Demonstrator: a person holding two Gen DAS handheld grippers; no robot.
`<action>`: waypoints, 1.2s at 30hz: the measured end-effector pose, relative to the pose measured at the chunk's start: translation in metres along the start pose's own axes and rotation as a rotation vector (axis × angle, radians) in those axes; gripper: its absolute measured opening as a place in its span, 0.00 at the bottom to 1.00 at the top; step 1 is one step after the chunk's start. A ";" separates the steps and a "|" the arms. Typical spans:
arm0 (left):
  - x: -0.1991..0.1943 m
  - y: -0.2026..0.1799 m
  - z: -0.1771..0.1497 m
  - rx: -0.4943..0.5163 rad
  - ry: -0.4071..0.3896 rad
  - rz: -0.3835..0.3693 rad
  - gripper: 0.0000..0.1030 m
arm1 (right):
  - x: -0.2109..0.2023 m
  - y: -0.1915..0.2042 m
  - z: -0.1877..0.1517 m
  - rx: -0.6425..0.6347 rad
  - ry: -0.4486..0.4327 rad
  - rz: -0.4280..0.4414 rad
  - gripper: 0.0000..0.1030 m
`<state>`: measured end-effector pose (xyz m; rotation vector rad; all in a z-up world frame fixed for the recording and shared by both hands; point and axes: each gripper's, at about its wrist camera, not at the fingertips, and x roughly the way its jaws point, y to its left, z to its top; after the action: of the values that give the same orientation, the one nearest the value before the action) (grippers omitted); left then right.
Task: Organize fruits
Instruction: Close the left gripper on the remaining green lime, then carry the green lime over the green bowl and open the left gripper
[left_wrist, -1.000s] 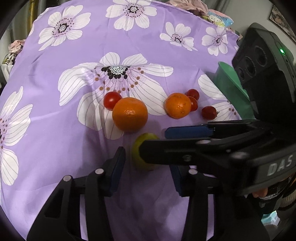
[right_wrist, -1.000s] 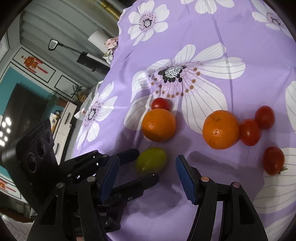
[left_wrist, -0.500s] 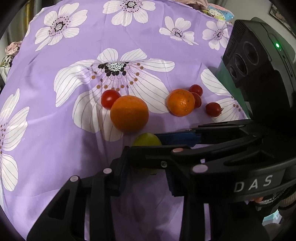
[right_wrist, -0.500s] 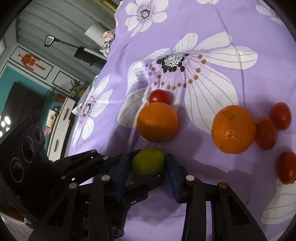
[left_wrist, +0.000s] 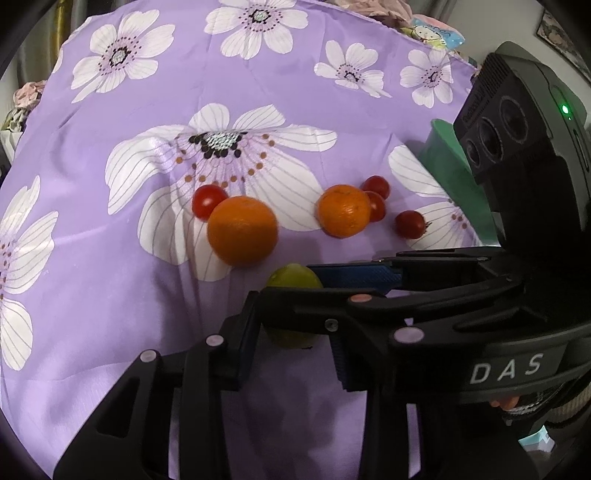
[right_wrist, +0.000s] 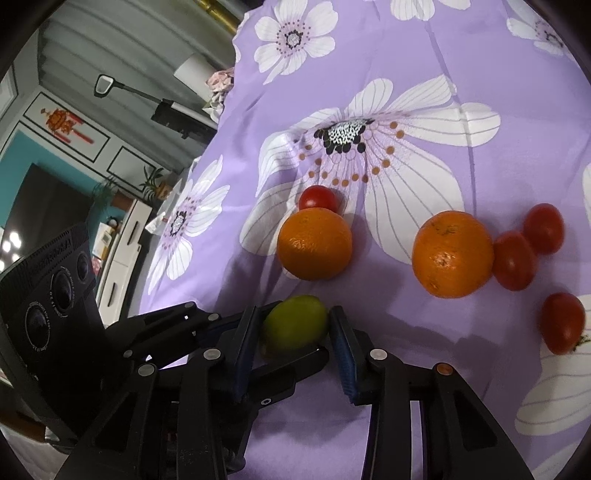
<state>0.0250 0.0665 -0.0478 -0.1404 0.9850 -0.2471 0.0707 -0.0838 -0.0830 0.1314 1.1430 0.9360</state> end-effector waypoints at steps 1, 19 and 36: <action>-0.002 -0.003 0.000 0.004 -0.004 -0.001 0.33 | -0.003 0.000 -0.001 0.001 -0.007 0.001 0.39; -0.031 -0.044 0.005 0.082 -0.078 -0.005 0.33 | -0.054 0.011 -0.016 -0.012 -0.124 -0.014 0.39; -0.041 -0.075 0.016 0.155 -0.101 0.000 0.33 | -0.084 0.007 -0.021 -0.002 -0.204 -0.012 0.39</action>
<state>0.0064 0.0055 0.0107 -0.0114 0.8619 -0.3120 0.0419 -0.1449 -0.0290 0.2137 0.9530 0.8920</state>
